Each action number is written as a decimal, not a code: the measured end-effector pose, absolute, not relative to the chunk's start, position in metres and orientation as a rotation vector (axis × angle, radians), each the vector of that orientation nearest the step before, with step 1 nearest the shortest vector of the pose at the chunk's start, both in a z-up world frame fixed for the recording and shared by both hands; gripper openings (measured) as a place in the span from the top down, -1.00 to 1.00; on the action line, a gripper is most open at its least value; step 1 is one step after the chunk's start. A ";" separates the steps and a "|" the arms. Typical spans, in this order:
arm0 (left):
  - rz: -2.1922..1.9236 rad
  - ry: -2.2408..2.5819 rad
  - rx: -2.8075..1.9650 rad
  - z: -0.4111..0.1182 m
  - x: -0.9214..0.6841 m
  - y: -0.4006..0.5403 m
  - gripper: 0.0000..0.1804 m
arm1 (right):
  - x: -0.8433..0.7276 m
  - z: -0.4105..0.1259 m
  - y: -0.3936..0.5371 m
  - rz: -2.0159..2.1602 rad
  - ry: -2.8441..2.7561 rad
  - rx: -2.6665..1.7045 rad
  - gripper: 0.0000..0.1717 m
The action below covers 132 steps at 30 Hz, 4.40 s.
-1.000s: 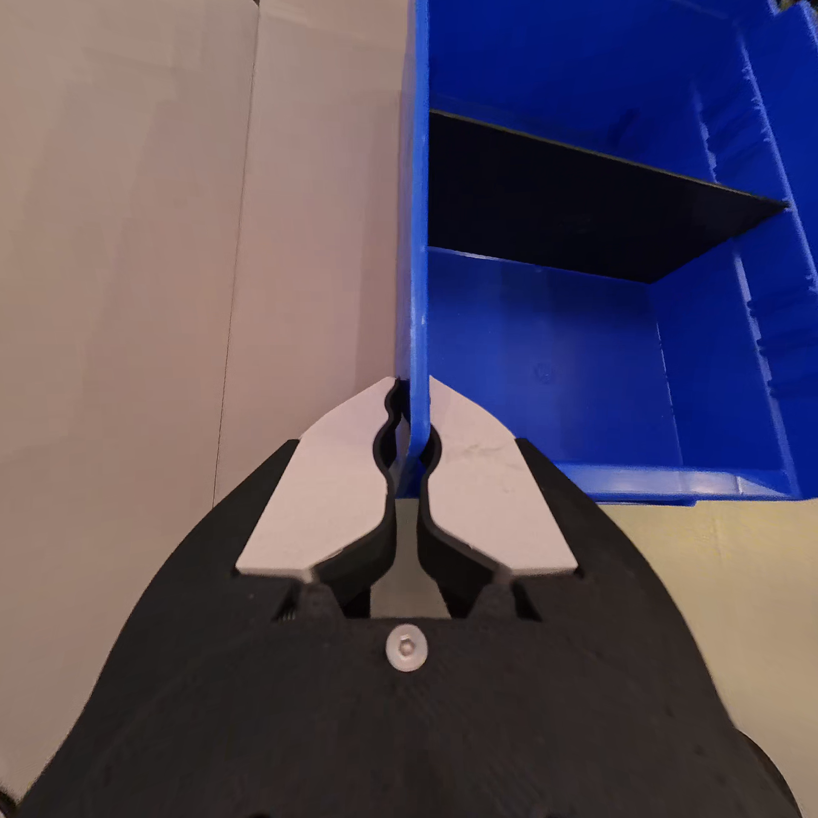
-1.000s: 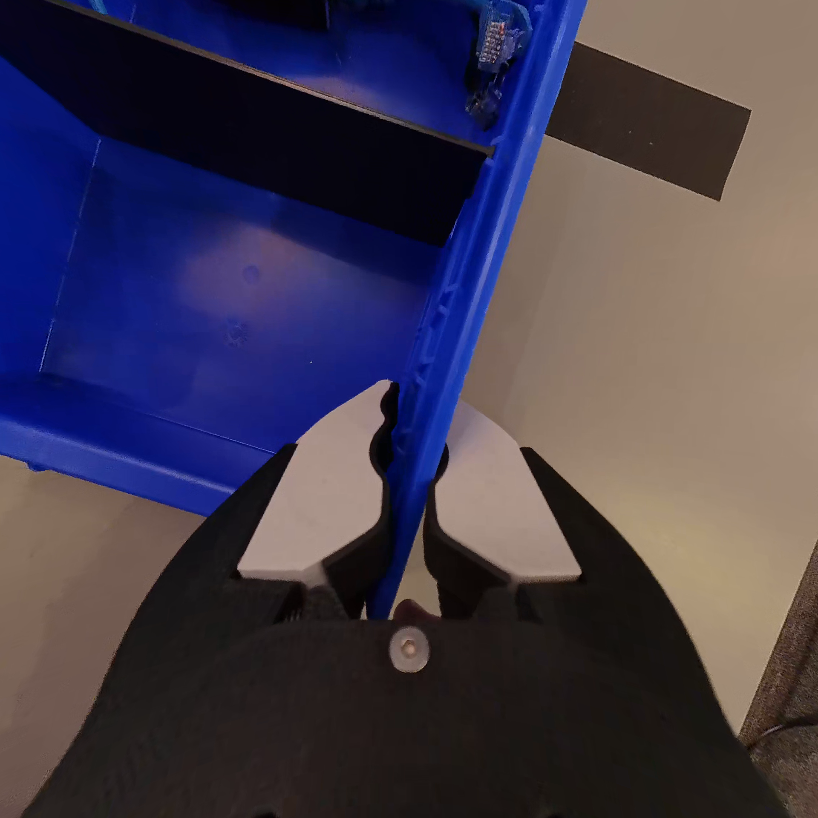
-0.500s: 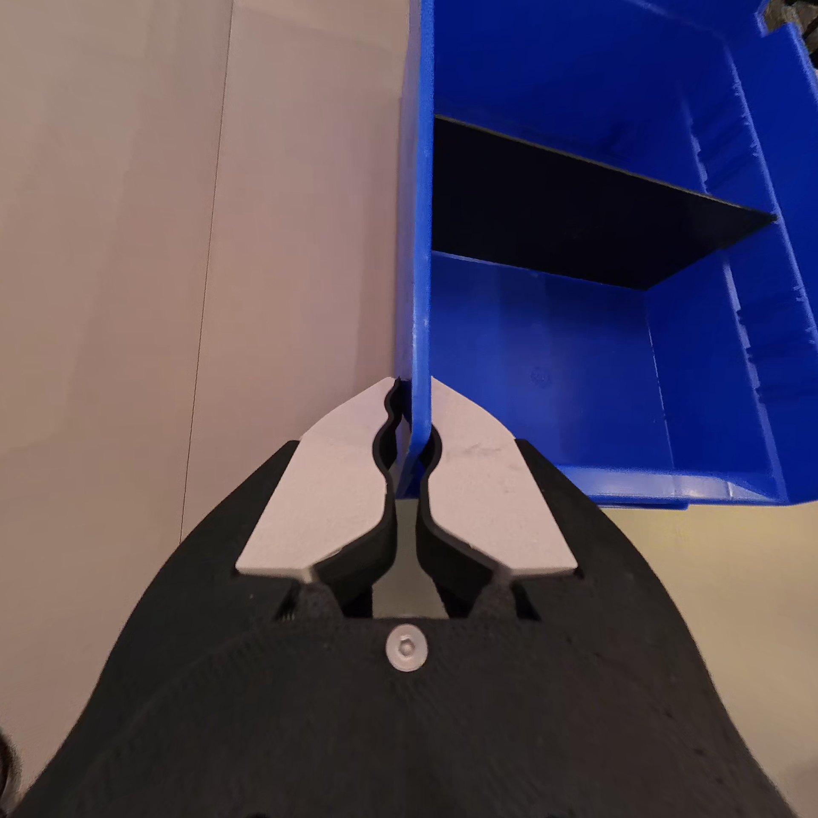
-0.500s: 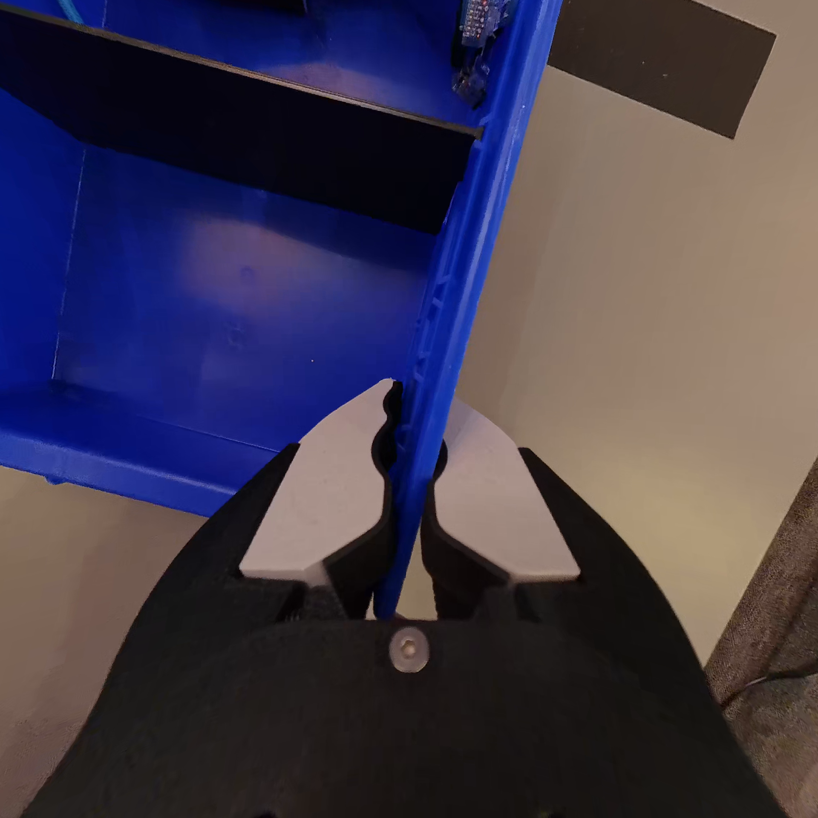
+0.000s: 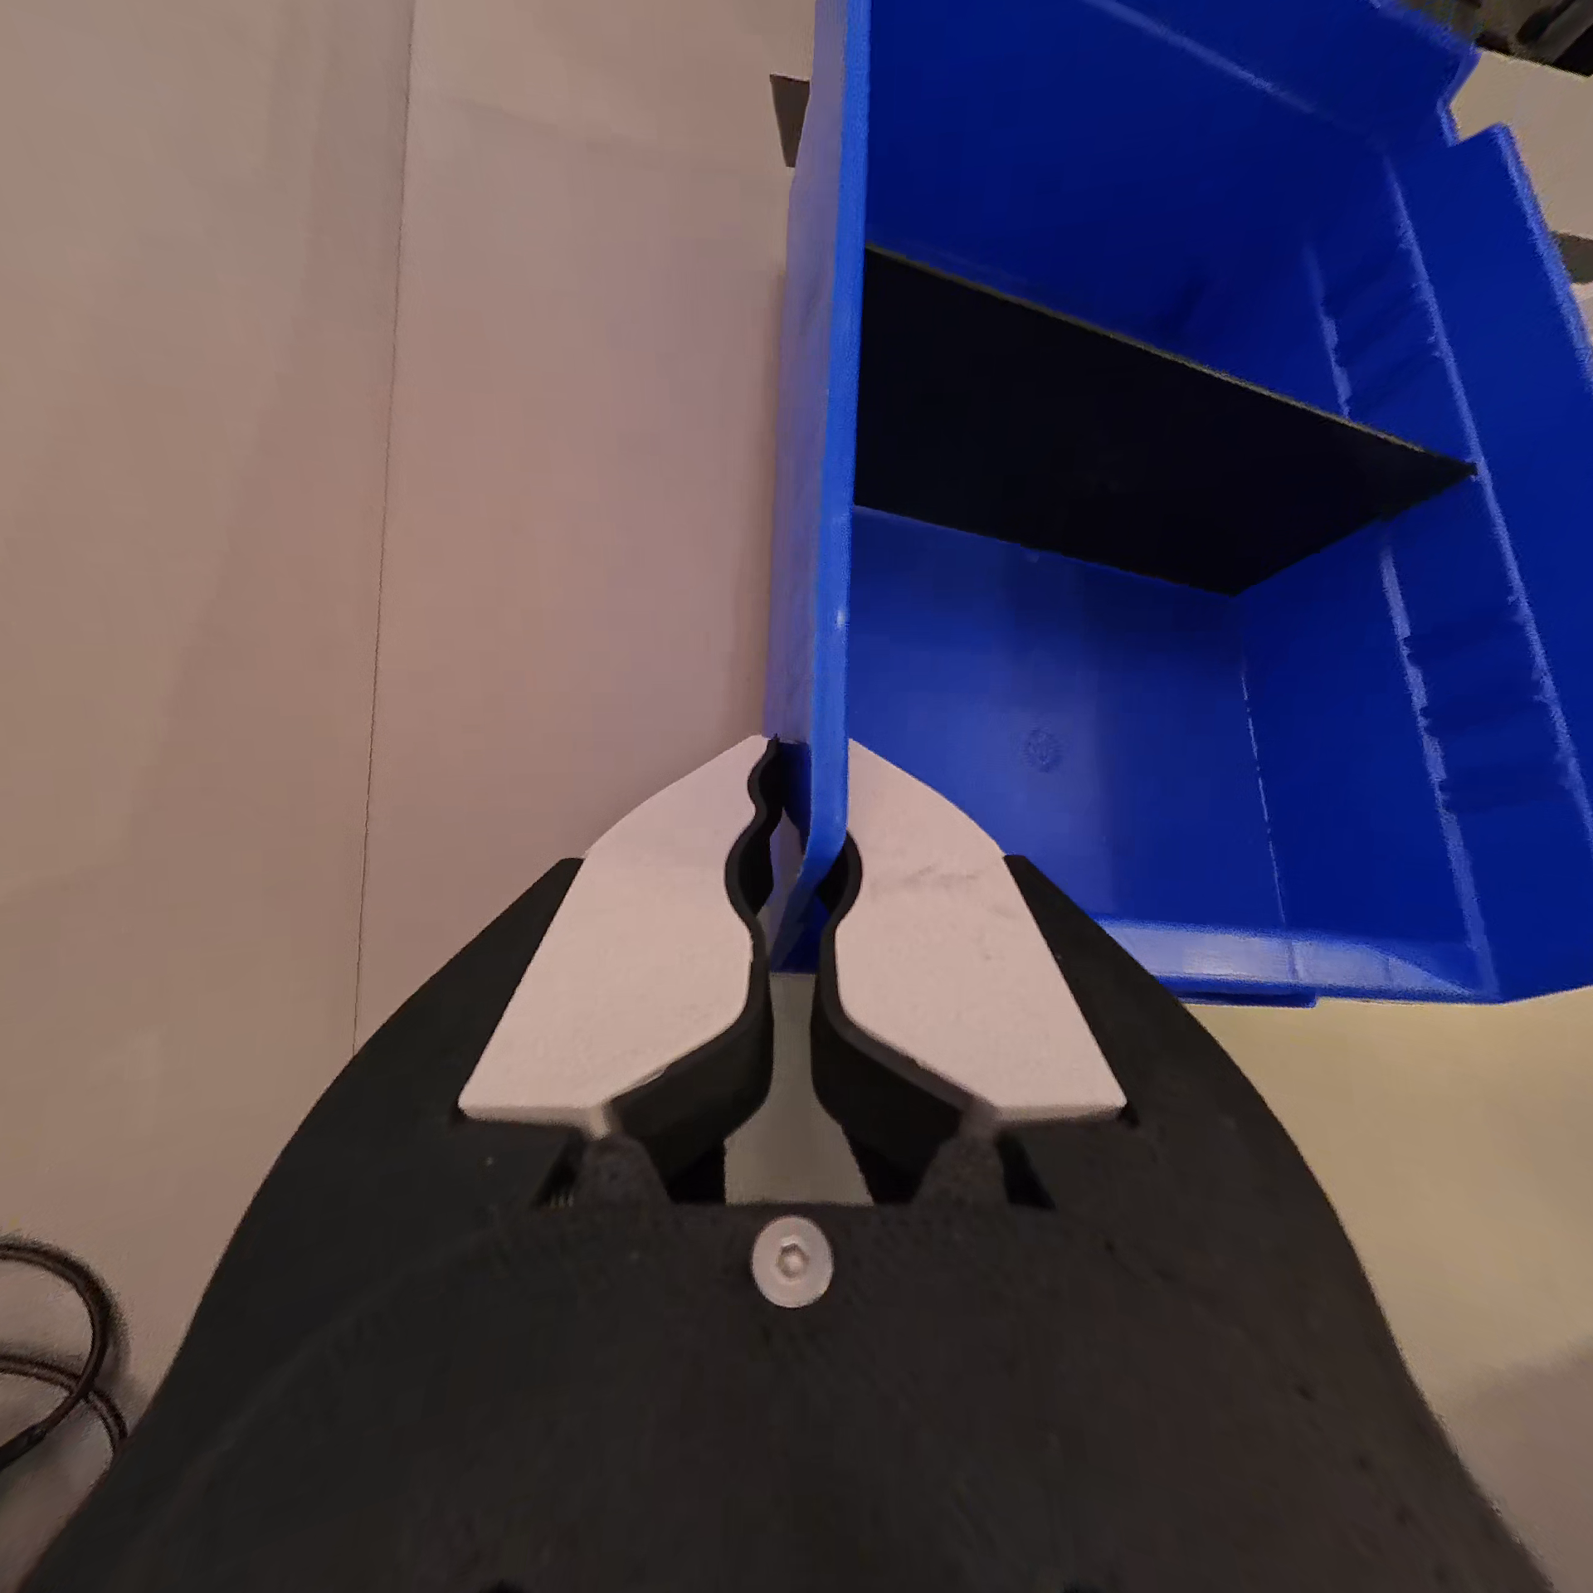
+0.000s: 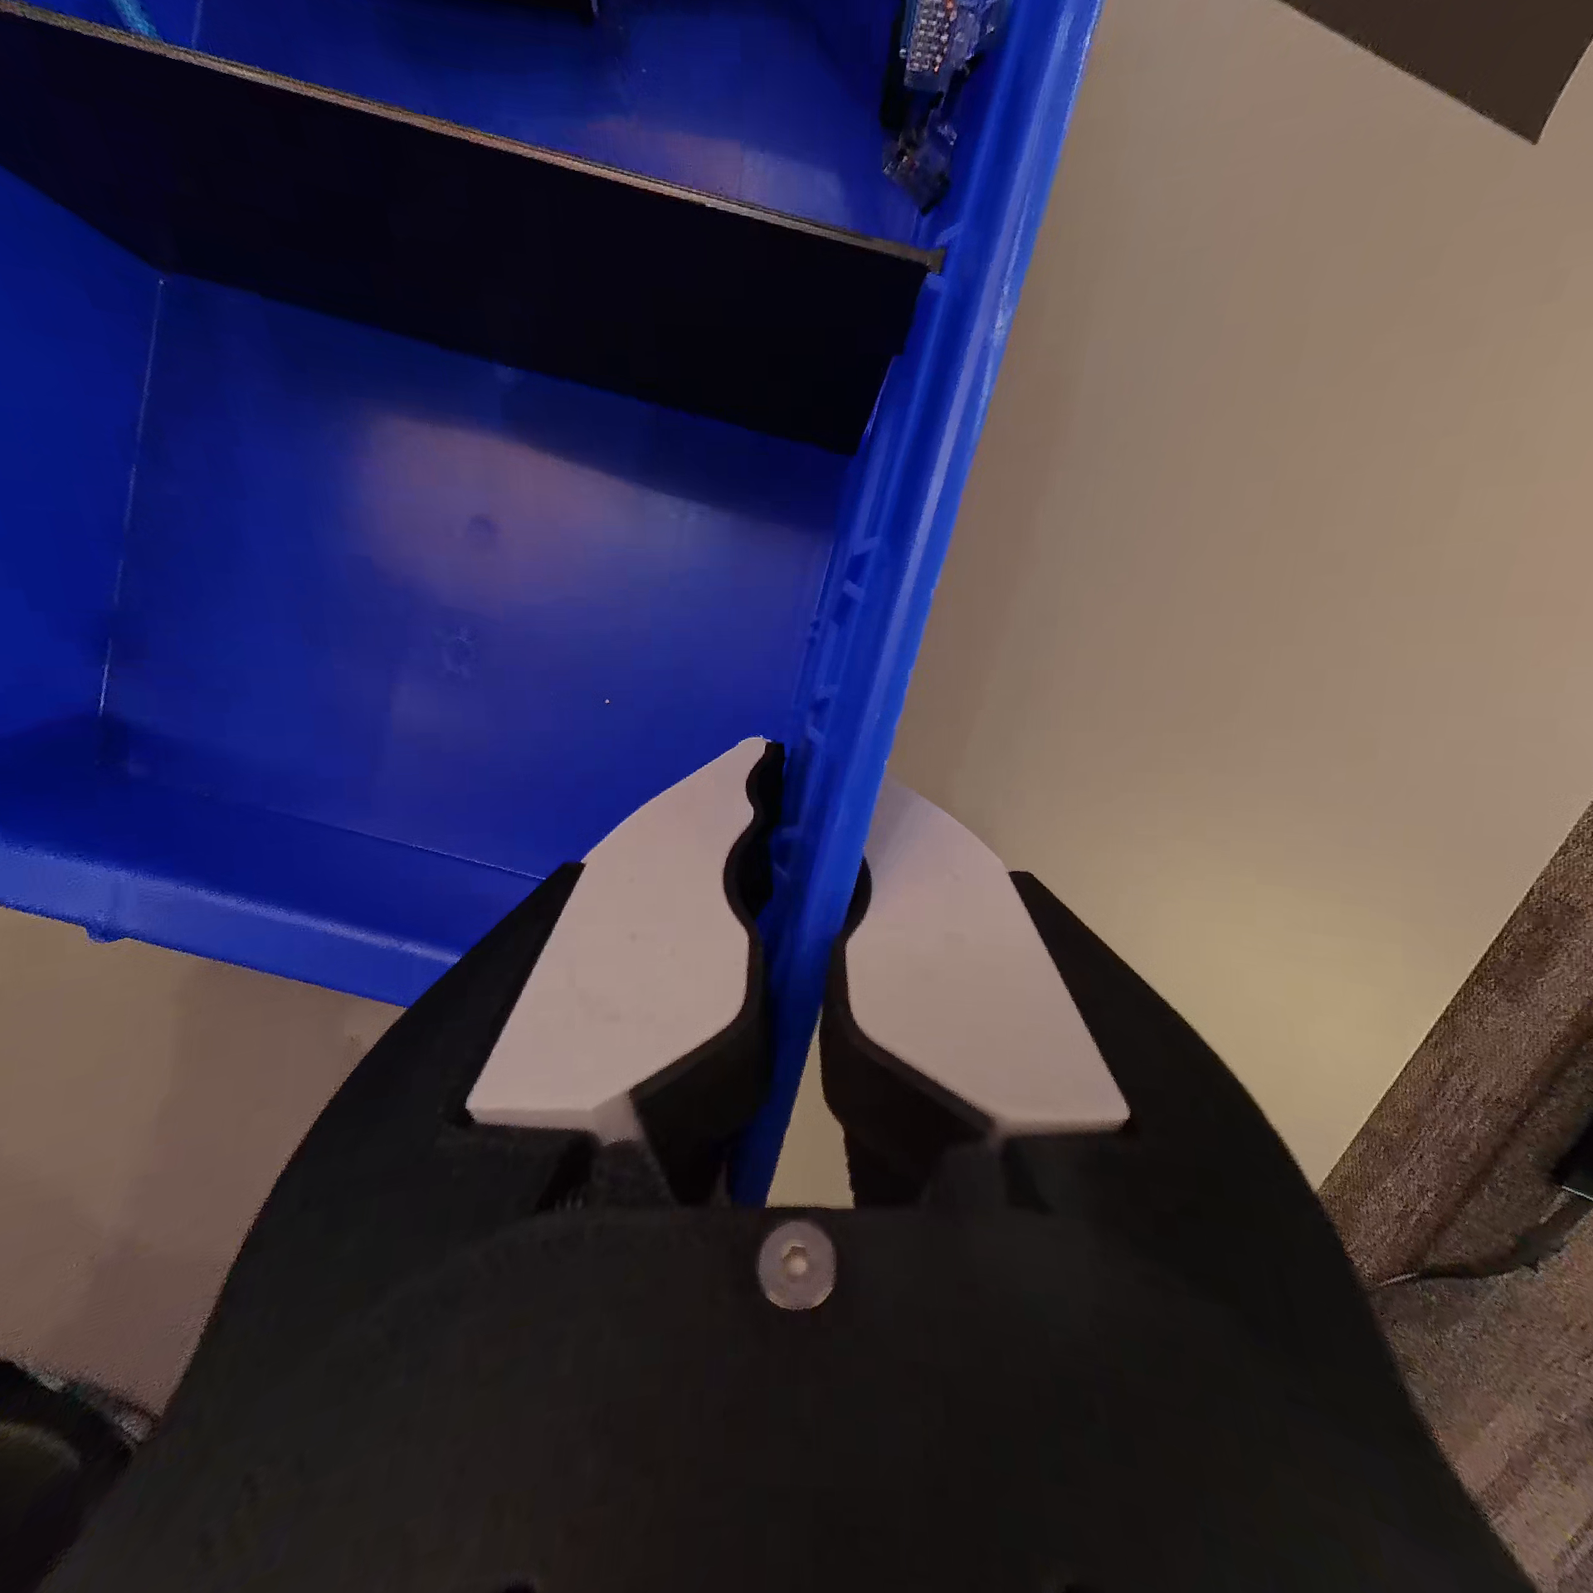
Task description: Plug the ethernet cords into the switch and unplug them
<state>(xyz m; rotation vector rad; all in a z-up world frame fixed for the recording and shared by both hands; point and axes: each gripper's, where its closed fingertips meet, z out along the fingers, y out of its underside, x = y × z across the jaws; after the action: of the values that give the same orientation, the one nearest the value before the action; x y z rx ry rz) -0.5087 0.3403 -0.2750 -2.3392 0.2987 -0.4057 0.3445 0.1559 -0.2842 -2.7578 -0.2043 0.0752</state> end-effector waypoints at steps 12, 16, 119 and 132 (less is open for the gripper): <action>-0.370 0.309 -2.288 -0.257 -0.507 0.313 0.94 | 0.320 -0.281 0.116 0.084 -0.300 -2.763 0.90; -0.369 0.309 -2.268 -0.251 -0.504 0.309 0.94 | 0.313 -0.281 0.106 0.088 -0.322 -2.765 0.90; -0.360 0.020 -1.970 -0.181 -0.589 0.212 0.91 | -0.021 -0.336 0.031 0.198 -2.214 -1.666 0.64; -0.327 -0.042 -1.912 -0.171 -0.618 0.201 0.91 | -0.095 -0.336 0.065 0.206 -2.229 -1.657 0.66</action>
<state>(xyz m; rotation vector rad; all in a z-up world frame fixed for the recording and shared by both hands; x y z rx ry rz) -0.6179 0.2010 -0.1707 -1.9118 -0.0419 -0.3266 -0.0948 0.0648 -0.3361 -1.6571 -2.2295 0.2062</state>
